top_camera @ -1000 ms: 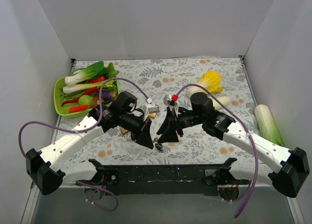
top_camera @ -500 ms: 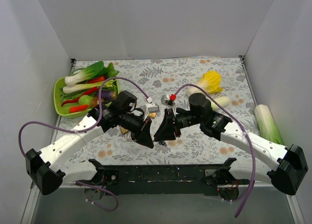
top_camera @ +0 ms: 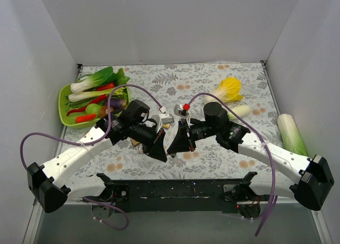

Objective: Unlock with the key

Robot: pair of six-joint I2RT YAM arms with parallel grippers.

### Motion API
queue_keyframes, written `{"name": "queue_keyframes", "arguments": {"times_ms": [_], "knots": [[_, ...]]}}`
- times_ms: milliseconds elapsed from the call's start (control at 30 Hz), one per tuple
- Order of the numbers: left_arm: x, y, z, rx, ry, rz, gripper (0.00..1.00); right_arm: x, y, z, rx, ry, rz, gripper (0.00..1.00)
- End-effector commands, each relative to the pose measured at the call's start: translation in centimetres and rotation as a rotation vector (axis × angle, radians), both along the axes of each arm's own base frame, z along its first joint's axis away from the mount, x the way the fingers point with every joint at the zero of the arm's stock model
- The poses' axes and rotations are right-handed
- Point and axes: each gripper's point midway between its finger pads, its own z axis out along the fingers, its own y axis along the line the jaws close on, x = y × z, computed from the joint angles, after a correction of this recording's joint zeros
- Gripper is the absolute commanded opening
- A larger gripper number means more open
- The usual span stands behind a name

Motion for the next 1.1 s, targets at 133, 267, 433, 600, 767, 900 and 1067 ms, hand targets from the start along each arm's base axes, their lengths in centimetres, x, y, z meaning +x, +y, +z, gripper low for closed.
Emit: {"name": "queue_keyframes", "arguments": {"times_ms": [133,267,433,600,767,900,1067], "knots": [[2.3,-0.6,2.5,-0.088,-0.186,0.078,0.0,-0.8,-0.2,-0.5,0.0,0.02,0.016,0.01],[3.4,-0.7,2.9,-0.112,-0.245,0.145,0.34,-0.1,-0.2,-0.6,0.0,0.025,-0.049,0.01],[5.1,0.2,3.2,-0.131,-0.332,0.302,0.89,2.1,-0.2,-0.3,0.021,-0.001,-0.212,0.01],[5.9,1.0,5.2,-0.301,-0.384,0.48,0.95,4.8,-0.7,0.3,0.039,-0.026,-0.385,0.01],[6.3,1.7,9.1,-0.631,-0.357,0.655,0.94,5.8,-0.8,2.8,0.158,-0.051,-0.451,0.01],[8.2,1.9,11.2,-0.715,-0.304,0.789,0.89,6.1,-1.0,4.7,0.246,-0.059,-0.485,0.01],[8.7,0.7,10.7,-0.767,-0.269,0.766,0.87,6.3,-1.4,6.7,0.374,-0.049,-0.521,0.01]]}}
